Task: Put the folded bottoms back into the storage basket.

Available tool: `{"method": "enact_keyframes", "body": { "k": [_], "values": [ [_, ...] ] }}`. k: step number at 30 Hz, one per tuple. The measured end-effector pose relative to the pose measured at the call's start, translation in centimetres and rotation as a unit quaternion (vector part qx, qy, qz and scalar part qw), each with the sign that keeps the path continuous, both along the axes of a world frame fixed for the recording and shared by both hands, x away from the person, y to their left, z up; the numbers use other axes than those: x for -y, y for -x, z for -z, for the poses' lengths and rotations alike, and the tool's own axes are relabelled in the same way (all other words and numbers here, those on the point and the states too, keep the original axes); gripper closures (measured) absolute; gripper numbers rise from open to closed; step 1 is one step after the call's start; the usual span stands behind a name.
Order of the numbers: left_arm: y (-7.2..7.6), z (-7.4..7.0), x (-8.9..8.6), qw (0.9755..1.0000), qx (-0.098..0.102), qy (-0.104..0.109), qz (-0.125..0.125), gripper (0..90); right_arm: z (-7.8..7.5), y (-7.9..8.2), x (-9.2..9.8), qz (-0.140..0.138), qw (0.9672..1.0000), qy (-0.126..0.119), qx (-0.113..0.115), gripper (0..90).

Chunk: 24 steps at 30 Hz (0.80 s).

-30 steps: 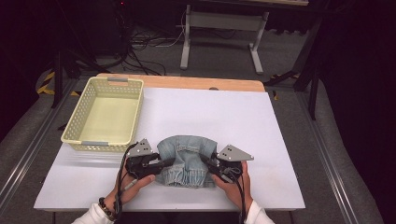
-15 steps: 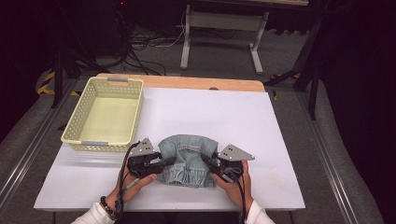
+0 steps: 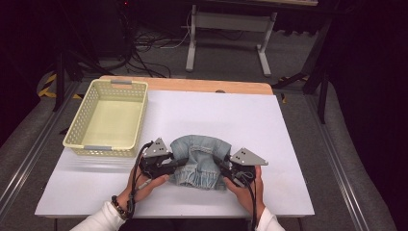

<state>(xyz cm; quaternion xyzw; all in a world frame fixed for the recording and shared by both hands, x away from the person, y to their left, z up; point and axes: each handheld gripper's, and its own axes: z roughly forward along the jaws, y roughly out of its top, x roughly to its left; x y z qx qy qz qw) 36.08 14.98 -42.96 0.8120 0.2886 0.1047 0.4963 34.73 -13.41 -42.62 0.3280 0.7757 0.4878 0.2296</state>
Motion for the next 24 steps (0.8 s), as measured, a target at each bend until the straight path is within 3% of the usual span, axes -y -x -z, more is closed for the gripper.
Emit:
{"method": "enact_keyframes", "body": {
  "k": [11,24],
  "values": [
    [-2.7,-0.8,1.7,0.9998,0.01,-0.018,-0.001,68.1,-0.6,-1.6,0.8,0.026,0.9996,0.001,0.014,74.5],
    [-4.8,-2.3,2.1,0.9988,0.02,-0.043,-0.009,68.3,-1.6,-3.6,0.8,0.037,0.999,-0.001,0.024,74.5]
  ]
}}
